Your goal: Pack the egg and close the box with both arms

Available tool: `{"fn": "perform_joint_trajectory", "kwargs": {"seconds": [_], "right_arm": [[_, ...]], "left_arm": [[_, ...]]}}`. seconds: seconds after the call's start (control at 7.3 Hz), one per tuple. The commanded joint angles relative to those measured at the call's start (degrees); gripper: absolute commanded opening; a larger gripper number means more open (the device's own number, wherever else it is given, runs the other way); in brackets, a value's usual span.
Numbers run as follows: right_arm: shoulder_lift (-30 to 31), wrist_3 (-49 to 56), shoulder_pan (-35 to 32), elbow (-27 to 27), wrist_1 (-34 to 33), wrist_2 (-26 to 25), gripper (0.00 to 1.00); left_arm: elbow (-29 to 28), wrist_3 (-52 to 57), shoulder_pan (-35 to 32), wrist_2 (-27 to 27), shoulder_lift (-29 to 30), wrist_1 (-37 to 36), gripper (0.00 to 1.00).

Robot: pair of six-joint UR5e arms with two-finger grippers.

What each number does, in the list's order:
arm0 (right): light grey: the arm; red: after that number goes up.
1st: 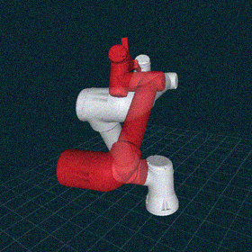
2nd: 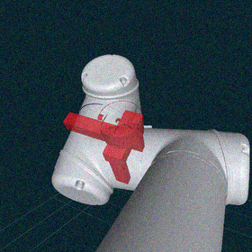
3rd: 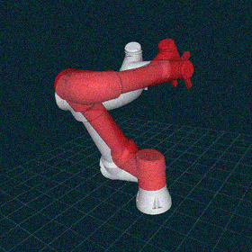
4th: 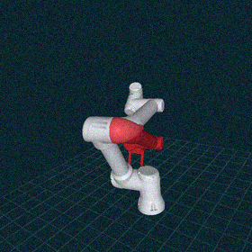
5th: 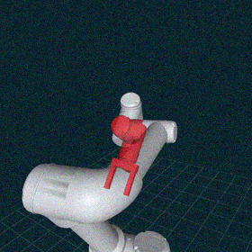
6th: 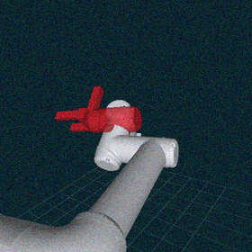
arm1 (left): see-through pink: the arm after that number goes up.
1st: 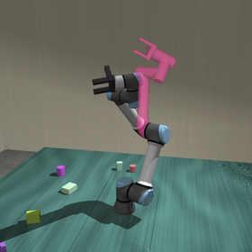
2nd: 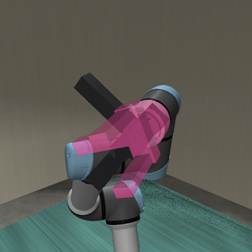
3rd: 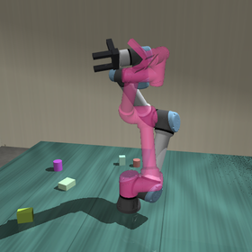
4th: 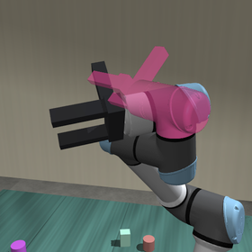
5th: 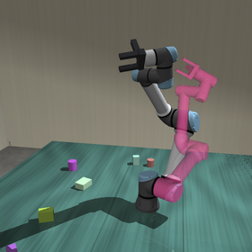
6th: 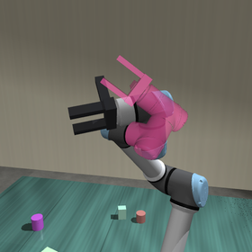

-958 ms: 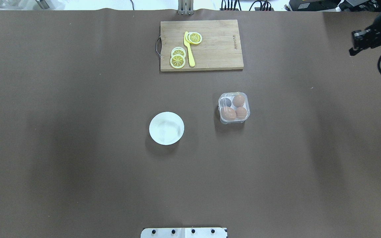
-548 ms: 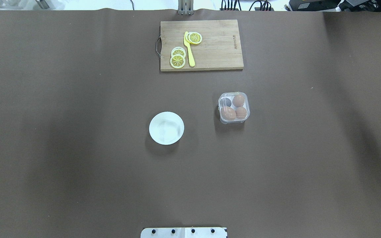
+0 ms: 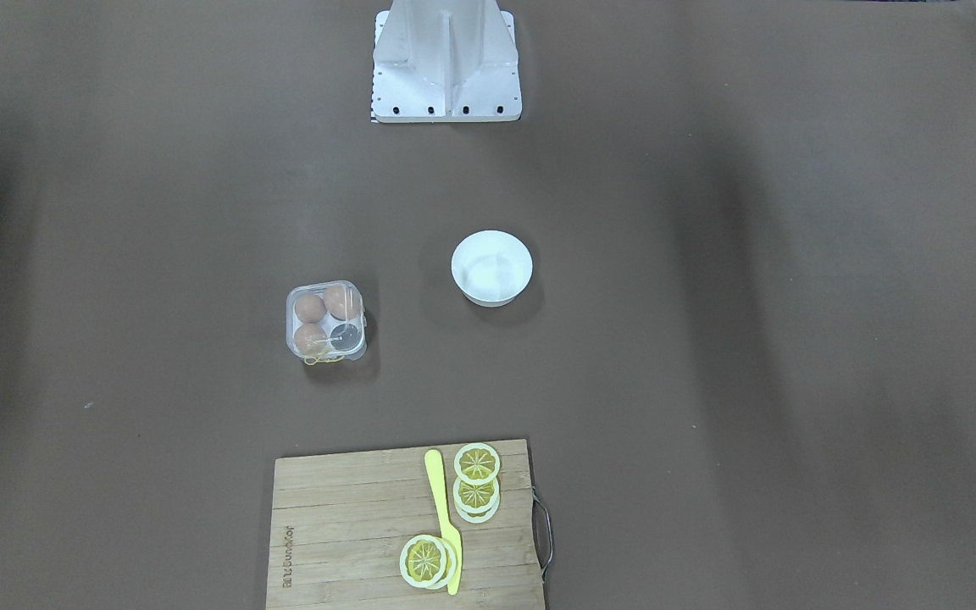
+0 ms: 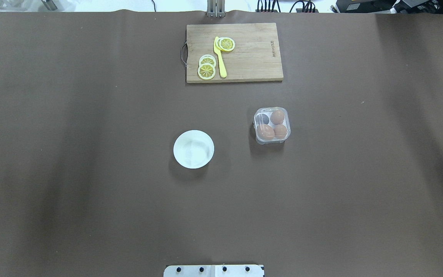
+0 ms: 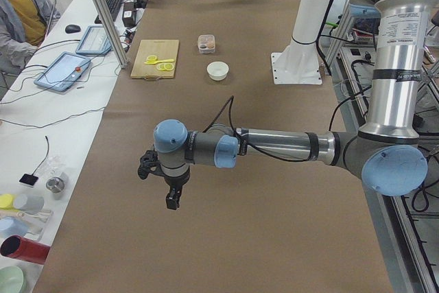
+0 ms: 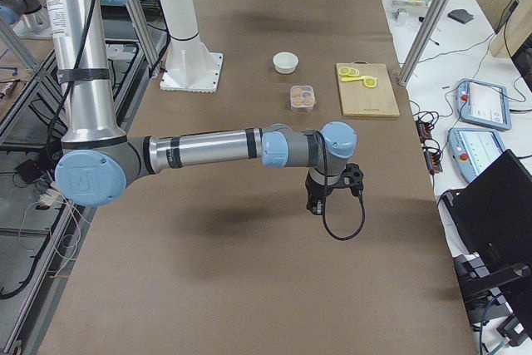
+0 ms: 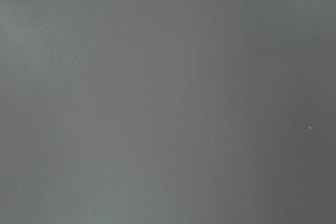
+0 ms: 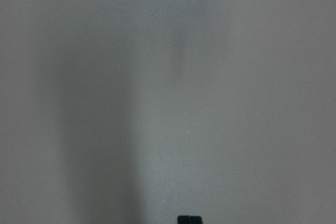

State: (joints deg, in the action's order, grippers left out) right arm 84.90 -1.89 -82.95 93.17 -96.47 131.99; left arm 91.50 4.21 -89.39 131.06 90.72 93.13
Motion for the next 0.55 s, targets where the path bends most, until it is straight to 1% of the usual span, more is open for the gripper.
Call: {"fn": "perform_joint_trajectory", "kwargs": {"seconds": [0.0,0.14,0.27,0.41], "right_arm": [[0.3,0.0,-0.5,1.0,0.1,0.3,1.0],[0.4,0.0,-0.7,1.2,0.1,0.5,1.0],[1.1,-0.1,-0.6,1.2,0.1,1.0,1.0],[1.2,0.0,-0.6,1.3,0.2,2.4,1.0]], "left_arm": [[2.4,-0.3,-0.2,0.1,-1.3,0.0,0.98],[2.9,-0.4,-0.2,0.6,-1.2,-0.8,0.98],[2.5,-0.6,-0.3,4.4,-1.4,-0.8,0.98],[2.3,-0.7,-0.2,5.1,-1.6,-0.7,0.98]]}}
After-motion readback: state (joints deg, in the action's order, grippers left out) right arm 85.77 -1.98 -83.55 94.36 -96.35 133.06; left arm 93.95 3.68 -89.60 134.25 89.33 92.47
